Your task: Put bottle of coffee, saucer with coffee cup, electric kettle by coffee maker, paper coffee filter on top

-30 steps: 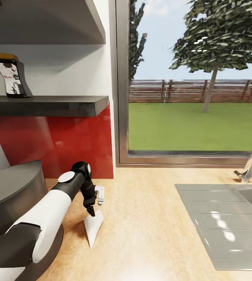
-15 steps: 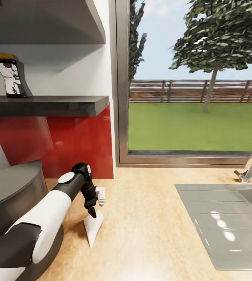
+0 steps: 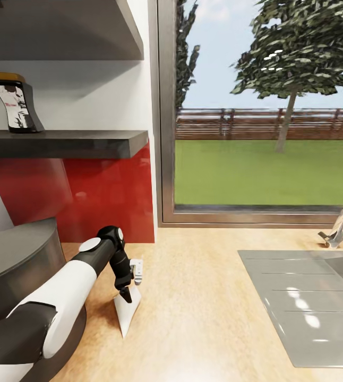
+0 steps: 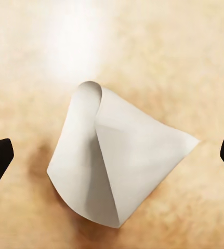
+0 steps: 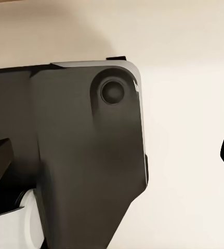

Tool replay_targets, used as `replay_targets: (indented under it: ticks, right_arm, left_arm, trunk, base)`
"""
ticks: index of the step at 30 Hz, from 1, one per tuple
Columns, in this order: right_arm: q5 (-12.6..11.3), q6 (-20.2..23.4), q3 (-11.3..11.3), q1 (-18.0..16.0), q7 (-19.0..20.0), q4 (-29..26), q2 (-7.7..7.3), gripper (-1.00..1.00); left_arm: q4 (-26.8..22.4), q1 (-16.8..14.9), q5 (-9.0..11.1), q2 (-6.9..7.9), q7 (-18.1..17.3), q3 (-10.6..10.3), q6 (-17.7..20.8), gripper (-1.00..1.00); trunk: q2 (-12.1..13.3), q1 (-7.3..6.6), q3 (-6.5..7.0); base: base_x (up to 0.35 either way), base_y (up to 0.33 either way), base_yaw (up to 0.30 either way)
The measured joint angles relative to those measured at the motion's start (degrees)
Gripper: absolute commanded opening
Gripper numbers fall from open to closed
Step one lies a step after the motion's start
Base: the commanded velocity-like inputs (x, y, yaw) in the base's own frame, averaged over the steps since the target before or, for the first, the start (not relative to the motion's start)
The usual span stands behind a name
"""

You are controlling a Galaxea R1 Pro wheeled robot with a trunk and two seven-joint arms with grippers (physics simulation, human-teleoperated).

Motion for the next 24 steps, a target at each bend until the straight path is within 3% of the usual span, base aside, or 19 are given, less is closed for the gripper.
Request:
replay_targets:
  ticks: [24]
  right_arm:
    - [0.0, 0.0, 0.0, 0.0, 0.1, 0.0, 0.00, 1.00]
  left_arm:
    - [1.6, 1.7, 0.0, -0.11, 0.0, 0.0, -0.1, 1.00]
  trunk:
    - [0.0, 0.00, 0.00]
  base:
    - [0.000, 0.000, 0.000]
